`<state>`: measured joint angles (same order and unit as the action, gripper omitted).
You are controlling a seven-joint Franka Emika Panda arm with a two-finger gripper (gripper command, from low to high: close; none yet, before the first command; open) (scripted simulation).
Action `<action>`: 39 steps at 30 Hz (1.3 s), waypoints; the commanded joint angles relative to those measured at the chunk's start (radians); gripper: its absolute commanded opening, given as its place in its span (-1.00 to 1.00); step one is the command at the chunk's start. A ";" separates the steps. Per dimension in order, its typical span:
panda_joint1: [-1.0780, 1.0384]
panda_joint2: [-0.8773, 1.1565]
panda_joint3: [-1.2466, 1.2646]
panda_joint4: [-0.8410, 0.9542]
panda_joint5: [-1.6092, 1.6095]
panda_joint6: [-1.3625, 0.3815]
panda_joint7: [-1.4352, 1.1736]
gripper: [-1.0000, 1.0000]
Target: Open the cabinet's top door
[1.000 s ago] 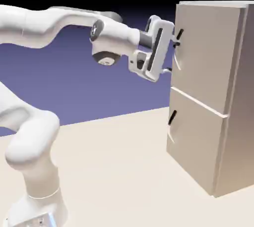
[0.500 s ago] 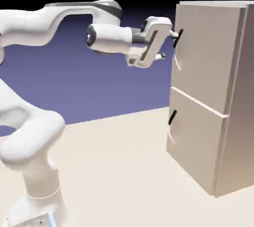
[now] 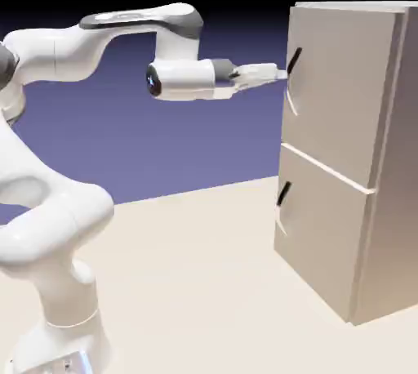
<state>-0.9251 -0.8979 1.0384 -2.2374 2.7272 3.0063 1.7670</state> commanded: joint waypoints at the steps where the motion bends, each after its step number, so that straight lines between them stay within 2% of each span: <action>1: -0.015 -0.005 0.017 0.009 0.044 0.000 0.016 0.00; 5: -0.054 -0.019 0.060 0.033 0.157 -0.002 0.059 0.00; 11: -0.239 0.036 0.176 0.165 0.170 -0.023 0.051 0.00; 12: -0.239 0.036 0.176 0.165 0.170 -0.023 0.051 -1.00; 22: 0.087 0.189 -0.069 0.001 0.161 -0.128 -0.169 -1.00; 33: 0.474 0.137 -0.441 -0.266 -0.228 -0.332 0.022 -1.00; 39: 0.603 0.052 -0.644 -0.404 -0.489 -0.490 0.148 -1.00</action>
<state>-0.3222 -0.8464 0.3945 -2.6409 2.2342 2.5168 1.9142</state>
